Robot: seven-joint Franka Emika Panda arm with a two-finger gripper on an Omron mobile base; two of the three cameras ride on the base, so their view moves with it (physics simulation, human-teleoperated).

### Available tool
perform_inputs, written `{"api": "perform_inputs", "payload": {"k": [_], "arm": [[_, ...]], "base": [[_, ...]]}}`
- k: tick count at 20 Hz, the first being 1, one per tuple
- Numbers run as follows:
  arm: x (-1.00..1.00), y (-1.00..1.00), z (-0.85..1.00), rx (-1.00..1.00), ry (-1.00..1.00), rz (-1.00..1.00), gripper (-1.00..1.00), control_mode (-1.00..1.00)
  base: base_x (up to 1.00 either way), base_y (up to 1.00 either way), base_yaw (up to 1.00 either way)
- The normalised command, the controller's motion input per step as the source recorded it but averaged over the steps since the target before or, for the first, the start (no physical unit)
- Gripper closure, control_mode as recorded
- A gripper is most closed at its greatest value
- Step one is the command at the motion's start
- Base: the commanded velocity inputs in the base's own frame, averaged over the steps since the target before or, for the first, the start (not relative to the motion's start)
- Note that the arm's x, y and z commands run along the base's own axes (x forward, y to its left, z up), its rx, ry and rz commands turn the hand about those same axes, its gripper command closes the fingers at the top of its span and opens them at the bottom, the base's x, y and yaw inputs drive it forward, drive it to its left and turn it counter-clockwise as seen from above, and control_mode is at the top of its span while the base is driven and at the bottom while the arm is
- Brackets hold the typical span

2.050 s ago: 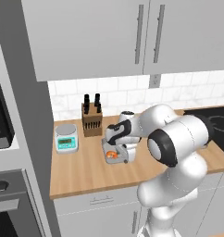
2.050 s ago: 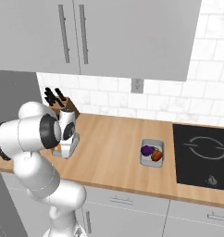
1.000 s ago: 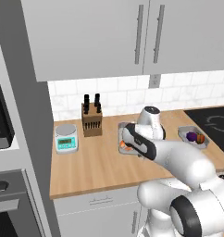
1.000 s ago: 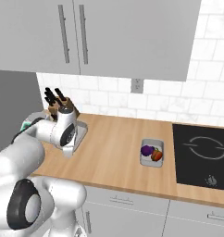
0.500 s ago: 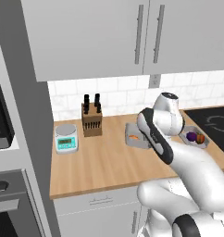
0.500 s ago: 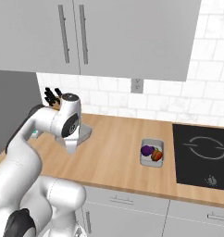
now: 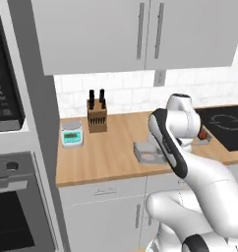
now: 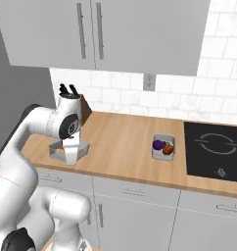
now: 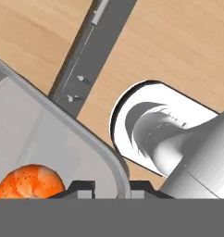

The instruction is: Take the meat container that has the shrimp and place it on the second highest rack of the freezer. Then take the vegetable container that has the eggplant and bell pepper and place it on the highest rack of the freezer.

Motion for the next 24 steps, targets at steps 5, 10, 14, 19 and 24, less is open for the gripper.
{"api": "perform_inputs", "payload": {"k": [5,10,14,19,24], "arm": [[0.00,0.00,0.00,0.00,0.00,0.00,1.00,1.00],[0.00,0.00,0.00,0.00,0.00,0.00,1.00,1.00],[0.00,0.00,0.00,0.00,0.00,0.00,1.00,1.00],[0.00,0.00,0.00,0.00,0.00,0.00,1.00,1.00],[0.00,0.00,0.00,0.00,0.00,0.00,1.00,1.00]], "base": [[-1.00,0.09,0.08],[-0.89,0.49,0.20],[-0.29,0.72,0.11],[-0.03,0.84,0.10],[0.01,0.99,0.00]]}}
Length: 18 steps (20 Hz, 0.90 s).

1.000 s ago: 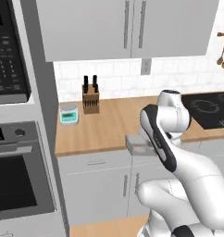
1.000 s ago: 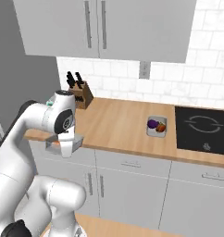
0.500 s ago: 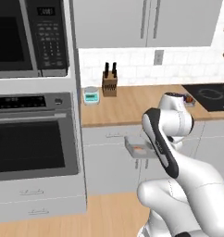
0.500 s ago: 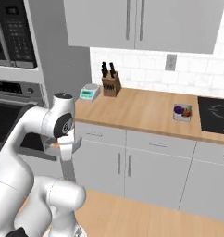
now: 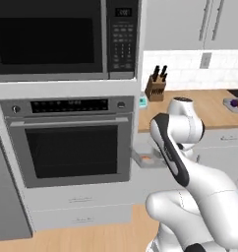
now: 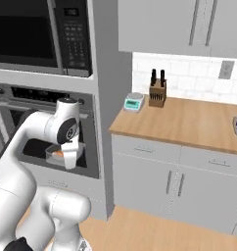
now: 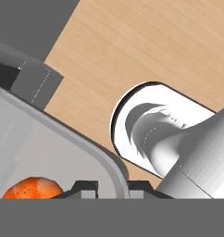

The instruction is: Take the meat container that has the shrimp and place it on the second highest rack of the freezer. Then take the vegetable container that has the eggplant and bell pepper and place it on the highest rack of the freezer.

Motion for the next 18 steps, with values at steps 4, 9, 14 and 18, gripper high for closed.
{"api": "perform_inputs", "payload": {"k": [4,9,14,18], "arm": [[0.00,0.00,0.00,0.00,0.00,0.00,1.00,1.00],[0.00,0.00,0.00,0.00,0.00,0.00,1.00,1.00],[0.00,0.00,0.00,0.00,0.00,0.00,1.00,1.00],[0.00,0.00,0.00,0.00,0.00,0.00,1.00,1.00]], "base": [[0.03,1.00,0.00],[0.00,1.00,0.00],[0.03,1.00,-0.03],[0.11,1.00,-0.04]]}}
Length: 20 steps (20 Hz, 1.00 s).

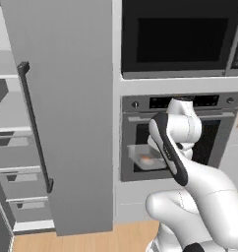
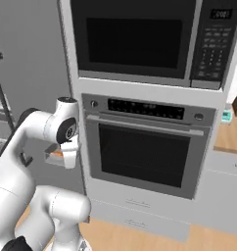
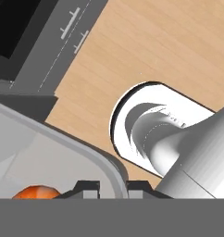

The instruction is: Take the meat container that has the shrimp and place it on the second highest rack of the freezer. Then take the vegetable container that has the eggplant and bell pepper and place it on the highest rack of the freezer.

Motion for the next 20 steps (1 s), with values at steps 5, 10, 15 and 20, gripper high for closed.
{"api": "perform_inputs", "payload": {"k": [5,10,15,20], "arm": [[0.00,0.00,0.00,0.00,0.00,0.00,1.00,1.00],[0.00,0.00,0.00,0.00,0.00,0.00,1.00,1.00],[0.00,0.00,0.00,0.00,0.00,0.00,1.00,1.00],[0.00,0.00,0.00,0.00,0.00,0.00,1.00,1.00]], "base": [[0.15,1.00,-0.05],[0.16,1.00,-0.05],[0.14,0.98,-0.07],[0.38,0.60,-0.06]]}}
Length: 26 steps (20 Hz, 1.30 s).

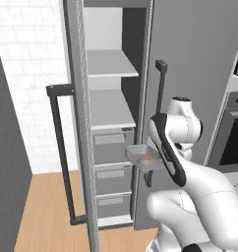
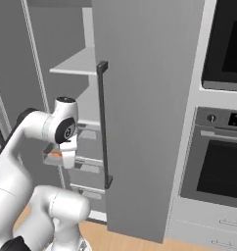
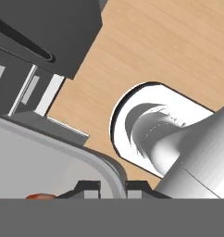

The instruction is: Take the meat container that has the shrimp and place it on the second highest rack of the freezer. Then take the vegetable container that has the eggplant and bell pepper and place it on the highest rack of the freezer.

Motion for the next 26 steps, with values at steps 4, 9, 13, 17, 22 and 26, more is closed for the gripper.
{"api": "perform_inputs", "payload": {"k": [4,9,13,17,22,26], "arm": [[0.00,0.00,0.00,0.00,0.00,0.00,1.00,1.00],[0.00,0.00,0.00,0.00,0.00,0.00,1.00,1.00],[0.00,0.00,0.00,0.00,0.00,0.00,1.00,1.00],[0.12,0.17,-0.09,0.00,-0.01,0.00,1.00,-1.00],[0.49,0.13,-0.10,0.00,-0.16,-0.04,1.00,-1.00],[0.32,0.06,0.00,0.00,-0.23,-0.04,1.00,-1.00]], "base": [[0.45,-0.01,-0.01],[0.40,0.01,0.00],[0.29,0.34,0.00],[0.08,0.16,0.00],[0.00,0.00,0.00],[0.00,0.00,0.00]]}}
